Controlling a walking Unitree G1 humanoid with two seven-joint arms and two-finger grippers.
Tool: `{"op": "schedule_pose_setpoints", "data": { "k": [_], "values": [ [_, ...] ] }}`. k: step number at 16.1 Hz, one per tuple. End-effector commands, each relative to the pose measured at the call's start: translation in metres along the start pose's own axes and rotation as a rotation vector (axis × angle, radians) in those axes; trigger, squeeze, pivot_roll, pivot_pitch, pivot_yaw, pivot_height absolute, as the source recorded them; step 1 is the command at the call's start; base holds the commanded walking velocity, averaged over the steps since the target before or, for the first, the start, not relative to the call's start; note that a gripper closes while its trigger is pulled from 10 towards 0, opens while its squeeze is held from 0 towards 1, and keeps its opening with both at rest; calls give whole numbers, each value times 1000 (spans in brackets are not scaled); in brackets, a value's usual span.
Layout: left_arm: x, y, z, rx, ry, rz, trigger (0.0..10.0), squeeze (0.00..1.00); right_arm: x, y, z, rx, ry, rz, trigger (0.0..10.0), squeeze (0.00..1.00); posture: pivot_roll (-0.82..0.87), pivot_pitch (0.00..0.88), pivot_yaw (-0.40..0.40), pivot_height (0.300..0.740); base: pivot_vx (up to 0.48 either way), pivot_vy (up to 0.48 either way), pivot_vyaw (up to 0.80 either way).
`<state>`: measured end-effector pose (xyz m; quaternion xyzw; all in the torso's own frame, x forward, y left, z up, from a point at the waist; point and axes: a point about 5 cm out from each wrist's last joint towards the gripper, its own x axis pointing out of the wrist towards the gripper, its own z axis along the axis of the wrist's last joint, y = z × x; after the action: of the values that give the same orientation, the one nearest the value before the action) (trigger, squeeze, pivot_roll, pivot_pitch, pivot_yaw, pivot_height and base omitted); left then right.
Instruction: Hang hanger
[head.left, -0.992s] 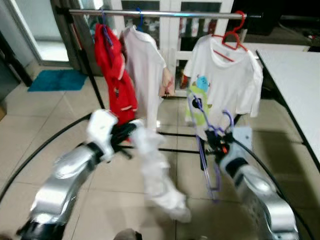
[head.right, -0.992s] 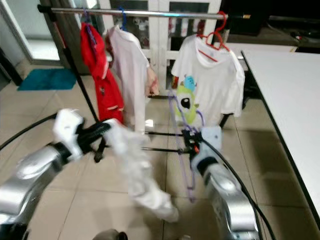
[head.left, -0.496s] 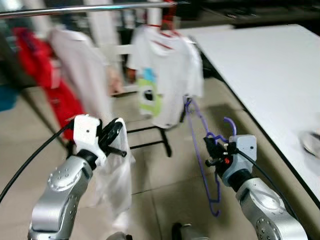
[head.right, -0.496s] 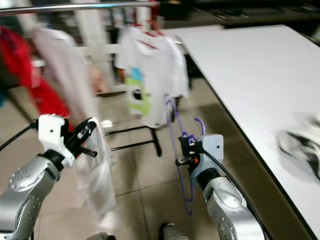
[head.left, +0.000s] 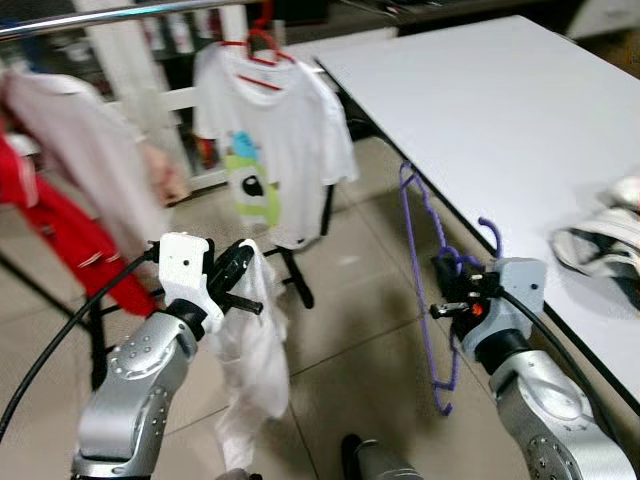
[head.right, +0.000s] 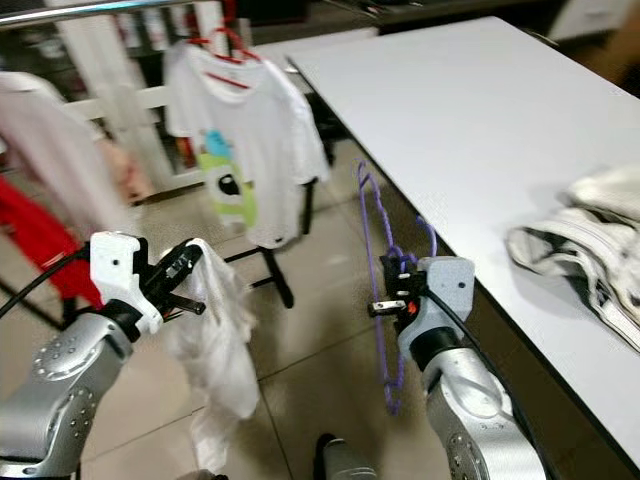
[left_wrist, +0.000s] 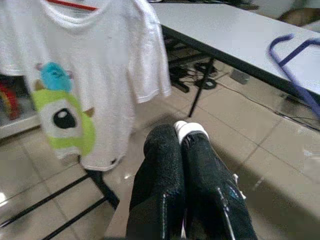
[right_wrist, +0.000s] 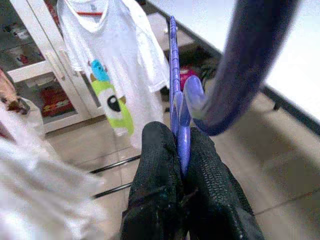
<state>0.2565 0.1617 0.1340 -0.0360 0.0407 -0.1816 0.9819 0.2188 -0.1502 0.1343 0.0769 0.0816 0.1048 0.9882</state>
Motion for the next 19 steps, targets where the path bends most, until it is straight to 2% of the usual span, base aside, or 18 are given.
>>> {"op": "schedule_pose_setpoints", "data": {
  "k": [1, 2, 3, 4, 5, 6, 9, 12, 13, 15, 16, 17, 18, 19],
  "values": [
    [2, -3, 3, 16, -12, -15, 0, 0, 0, 3, 4, 2, -10, 23, 10000, 0, -73, 105, 27, 740, 0, 0, -788],
    [2, -3, 3, 12, -14, -5, 0, 0, 3, 0, 6, -50, -34, -19, 10000, 0, -70, 103, 24, 740, 0, 0, -788],
    [2, -4, 3, 10, -16, -1, 0, 0, 8, -4, 10, -141, -97, -85, 10000, 0, -62, 101, 20, 740, 0, 0, -788],
    [2, -4, 4, 16, -17, -2, 0, 0, 11, -3, 13, -134, -110, -77, 10000, 0, -54, 101, 18, 740, 0, 0, -800],
    [2, -4, 5, 19, -18, -2, 0, 0, 13, -5, 17, -151, -144, -120, 10000, 0, -44, 99, 14, 740, 0, 0, -800],
    [1, -4, 5, 20, -19, 0, 0, 0, 16, -3, 18, -200, -155, -111, 10000, 0, -38, 99, 14, 740, 0, 0, -800],
    [1, 1, 6, 38, -16, 6, 0, 0, 19, 6, 16, -155, -166, -96, 10000, 0, -35, 98, 22, 740, 0, 0, -800],
    [2, -4, 6, 34, -11, -21, 0, 0, 17, 5, 19, -22, -204, -109, 10000, 0, -30, 98, 29, 740, 0, 0, -800],
    [2, -5, 6, 32, -13, -28, 0, 0, 16, 5, 19, -13, -201, -96, 10000, 0, -30, 98, 29, 740, 0, 0, -800],
    [1, -9, 6, 20, -16, -39, 0, 0, 11, 8, 11, 63, -124, -24, 10000, 0, -34, 95, 25, 740, 0, 0, -791],
    [0, -12, 5, 18, -5, -57, 10000, 0, 8, 10, 6, 82, -82, 20, 10000, 0, -38, 93, 27, 740, 0, 0, -781],
    [-1, -12, 4, 32, 5, -53, 10000, 0, 6, 11, 4, 80, -72, 32, 10000, 0, -34, 89, 36, 740, 0, 0, -800],
    [1, -9, -1, 21, 62, -10, 10000, 0, 5, 7, -4, 28, 11, -4, 10000, 0, -30, 88, 45, 740, 0, 0, -800],
    [4, -10, 4, 16, 34, -40, 10000, 0, 3, 5, -5, -33, 21, -26, 10000, 0, -20, 86, 55, 740, 0, 0, -800]
  ]
}}
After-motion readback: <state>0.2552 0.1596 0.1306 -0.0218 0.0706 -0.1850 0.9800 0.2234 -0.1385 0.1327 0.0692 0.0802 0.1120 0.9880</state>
